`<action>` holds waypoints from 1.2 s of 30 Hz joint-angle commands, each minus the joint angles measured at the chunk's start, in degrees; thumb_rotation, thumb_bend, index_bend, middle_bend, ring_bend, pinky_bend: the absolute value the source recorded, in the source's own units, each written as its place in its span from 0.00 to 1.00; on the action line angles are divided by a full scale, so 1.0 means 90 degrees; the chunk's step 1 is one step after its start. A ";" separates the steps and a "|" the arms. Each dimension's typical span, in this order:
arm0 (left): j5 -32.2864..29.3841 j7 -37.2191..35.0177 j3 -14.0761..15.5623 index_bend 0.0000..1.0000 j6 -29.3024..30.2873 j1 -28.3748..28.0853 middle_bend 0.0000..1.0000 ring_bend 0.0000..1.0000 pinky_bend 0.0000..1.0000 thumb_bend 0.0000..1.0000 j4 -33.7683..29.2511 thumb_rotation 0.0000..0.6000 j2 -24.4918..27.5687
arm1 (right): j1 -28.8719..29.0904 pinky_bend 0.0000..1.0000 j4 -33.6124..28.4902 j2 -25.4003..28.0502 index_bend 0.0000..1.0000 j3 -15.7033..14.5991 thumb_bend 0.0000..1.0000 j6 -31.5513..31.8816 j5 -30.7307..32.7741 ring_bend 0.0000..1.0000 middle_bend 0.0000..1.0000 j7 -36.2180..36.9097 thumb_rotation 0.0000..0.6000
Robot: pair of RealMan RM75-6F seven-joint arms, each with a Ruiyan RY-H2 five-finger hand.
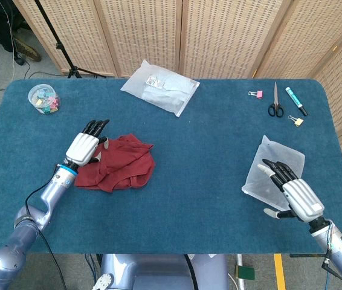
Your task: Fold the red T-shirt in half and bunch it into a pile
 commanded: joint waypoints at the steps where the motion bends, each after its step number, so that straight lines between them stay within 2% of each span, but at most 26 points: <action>1: -0.0014 0.0025 -0.0018 0.60 0.0012 -0.0013 0.00 0.00 0.00 0.43 0.0018 1.00 -0.0026 | 0.0001 0.00 0.0000 0.0002 0.00 0.0002 0.00 0.0002 -0.0001 0.00 0.00 0.0003 1.00; 10: -0.0028 0.0058 -0.0049 0.67 0.0161 -0.0012 0.00 0.00 0.00 0.48 0.0031 1.00 -0.0040 | -0.0002 0.00 -0.0002 0.0014 0.00 0.0000 0.00 0.0018 -0.0013 0.00 0.00 0.0027 1.00; 16: 0.0092 0.0158 0.0006 0.68 0.0713 0.0007 0.00 0.00 0.00 0.48 0.0045 1.00 0.0046 | -0.0007 0.00 -0.0011 0.0022 0.00 -0.0004 0.00 0.0034 -0.0029 0.00 0.00 0.0028 1.00; 23: 0.0550 0.0582 0.0337 0.69 0.1730 0.0011 0.00 0.00 0.00 0.48 -0.0015 1.00 0.0172 | -0.0009 0.00 -0.0037 0.0023 0.00 -0.0016 0.00 0.0035 -0.0052 0.00 0.00 -0.0004 1.00; 29: 0.0987 0.1044 0.0704 0.69 0.2273 0.0022 0.00 0.00 0.00 0.48 -0.0069 1.00 0.0159 | -0.0015 0.00 -0.0062 0.0030 0.00 -0.0032 0.00 0.0041 -0.0074 0.00 0.00 -0.0028 1.00; 36: 0.1354 0.1503 0.1012 0.69 0.2606 -0.0008 0.00 0.00 0.00 0.48 -0.0099 1.00 0.0119 | -0.0008 0.00 -0.0076 0.0029 0.00 -0.0046 0.00 0.0029 -0.0100 0.00 0.00 -0.0052 1.00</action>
